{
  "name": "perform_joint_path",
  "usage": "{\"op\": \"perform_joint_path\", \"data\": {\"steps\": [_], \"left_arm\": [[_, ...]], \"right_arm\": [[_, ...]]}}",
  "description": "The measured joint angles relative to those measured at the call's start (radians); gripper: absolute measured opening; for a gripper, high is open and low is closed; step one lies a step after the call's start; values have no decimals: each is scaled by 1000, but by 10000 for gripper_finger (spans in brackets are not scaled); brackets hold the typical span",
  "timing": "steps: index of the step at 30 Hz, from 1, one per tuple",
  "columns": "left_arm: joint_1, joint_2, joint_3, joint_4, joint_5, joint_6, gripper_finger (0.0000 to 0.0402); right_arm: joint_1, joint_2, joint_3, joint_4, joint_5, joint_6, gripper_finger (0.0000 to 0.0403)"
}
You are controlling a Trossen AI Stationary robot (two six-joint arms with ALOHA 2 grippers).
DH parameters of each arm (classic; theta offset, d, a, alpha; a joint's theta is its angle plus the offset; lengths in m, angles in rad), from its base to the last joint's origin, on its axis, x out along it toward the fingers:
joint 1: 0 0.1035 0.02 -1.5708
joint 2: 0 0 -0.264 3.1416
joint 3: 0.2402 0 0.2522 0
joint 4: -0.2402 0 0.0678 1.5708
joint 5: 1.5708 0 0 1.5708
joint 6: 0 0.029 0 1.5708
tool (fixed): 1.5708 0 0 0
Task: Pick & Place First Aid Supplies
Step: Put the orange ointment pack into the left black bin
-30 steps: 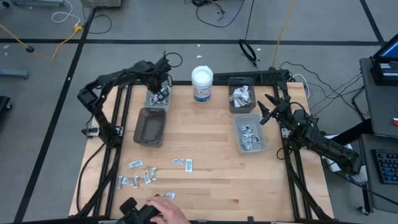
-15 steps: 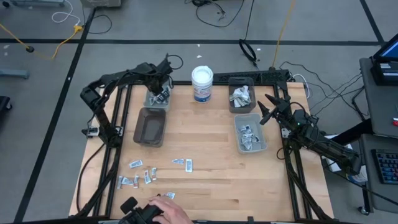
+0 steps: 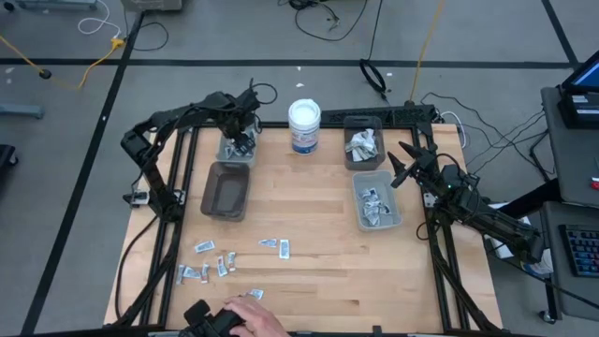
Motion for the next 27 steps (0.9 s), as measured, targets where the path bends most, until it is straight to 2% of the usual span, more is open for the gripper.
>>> {"op": "perform_joint_path", "data": {"steps": [5,9,18,27], "left_arm": [[-21,0,78,-142,64,37,201],[-42,-1,131,-222,70,50,193],[-93,-1,190,-309,124,78,195],[-292,-1,190,-305,127,60,195]], "right_arm": [[0,0,0,0,0,0,238],[0,0,0,0,0,0,238],[0,0,0,0,0,0,238],[0,0,0,0,0,0,238]]}}
